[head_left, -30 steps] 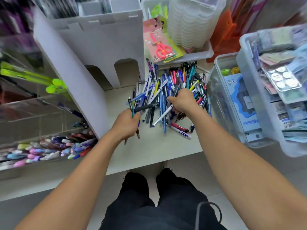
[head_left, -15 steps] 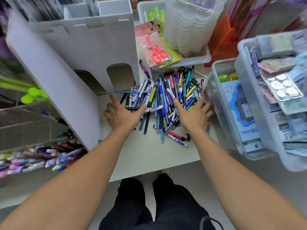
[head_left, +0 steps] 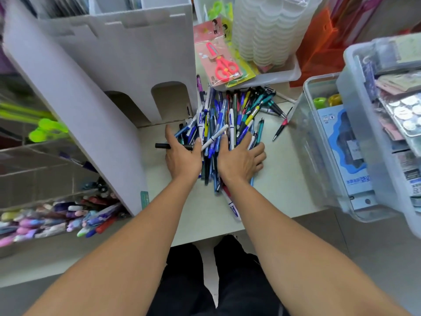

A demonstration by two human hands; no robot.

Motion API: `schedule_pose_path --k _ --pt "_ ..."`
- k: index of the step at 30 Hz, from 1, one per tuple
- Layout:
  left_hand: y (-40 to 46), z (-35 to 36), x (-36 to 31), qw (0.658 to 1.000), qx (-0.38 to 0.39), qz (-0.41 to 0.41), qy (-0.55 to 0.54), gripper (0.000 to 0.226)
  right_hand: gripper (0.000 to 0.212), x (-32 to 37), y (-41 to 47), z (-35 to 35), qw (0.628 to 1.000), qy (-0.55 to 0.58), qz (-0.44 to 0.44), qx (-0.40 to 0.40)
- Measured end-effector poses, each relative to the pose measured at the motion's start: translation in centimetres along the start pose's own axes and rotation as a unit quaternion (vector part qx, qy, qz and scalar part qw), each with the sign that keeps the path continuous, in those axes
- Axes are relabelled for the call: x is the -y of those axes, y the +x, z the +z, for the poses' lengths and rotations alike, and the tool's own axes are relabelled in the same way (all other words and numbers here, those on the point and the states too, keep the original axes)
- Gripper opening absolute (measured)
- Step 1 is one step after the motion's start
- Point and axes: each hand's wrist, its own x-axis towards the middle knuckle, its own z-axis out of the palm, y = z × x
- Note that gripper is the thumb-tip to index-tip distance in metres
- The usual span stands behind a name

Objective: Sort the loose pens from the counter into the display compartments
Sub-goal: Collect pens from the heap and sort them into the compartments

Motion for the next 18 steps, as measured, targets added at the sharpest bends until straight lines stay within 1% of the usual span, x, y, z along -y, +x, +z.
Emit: schedule_pose_path --k 2,6,8,10,13,14,16,18 --pt "0.4 -0.5 0.1 1.0 0.02 -0.017 -0.006 0.09 0.074 0.9 -0.6 0.3 0.999 0.035 0.006 0.011" --pt "1.3 -1.2 -0.2 0.994 0.101 -0.032 -0.01 0.094 0.07 2.1 -0.9 0.0 0.992 0.115 0.006 0.055" --pt "1.4 -1.6 -0.2 0.99 0.143 -0.013 -0.01 0.105 0.07 2.0 -0.5 -0.5 0.984 0.153 0.009 0.096" --pt "1.4 -2.1 -0.1 0.985 0.174 0.014 0.005 0.107 0.069 1.2 0.1 -1.4 0.972 0.193 -0.005 0.137" --pt "1.8 -2.5 -0.9 0.983 0.179 0.015 0.042 0.101 0.08 -0.2 0.5 -3.3 0.939 0.281 -0.051 0.191" --pt "1.9 -2.5 -1.5 0.983 0.174 0.005 0.058 0.097 0.082 -0.6 0.4 -3.7 0.934 0.288 -0.061 0.204" --pt "1.7 -2.2 -2.4 0.981 0.159 -0.007 0.11 0.093 0.083 -1.1 -0.2 -4.4 0.938 0.27 -0.078 0.201" --pt "1.4 -1.7 -2.5 0.98 0.127 -0.015 0.153 0.088 0.088 -1.8 -0.5 -4.9 0.962 0.209 -0.098 0.146"
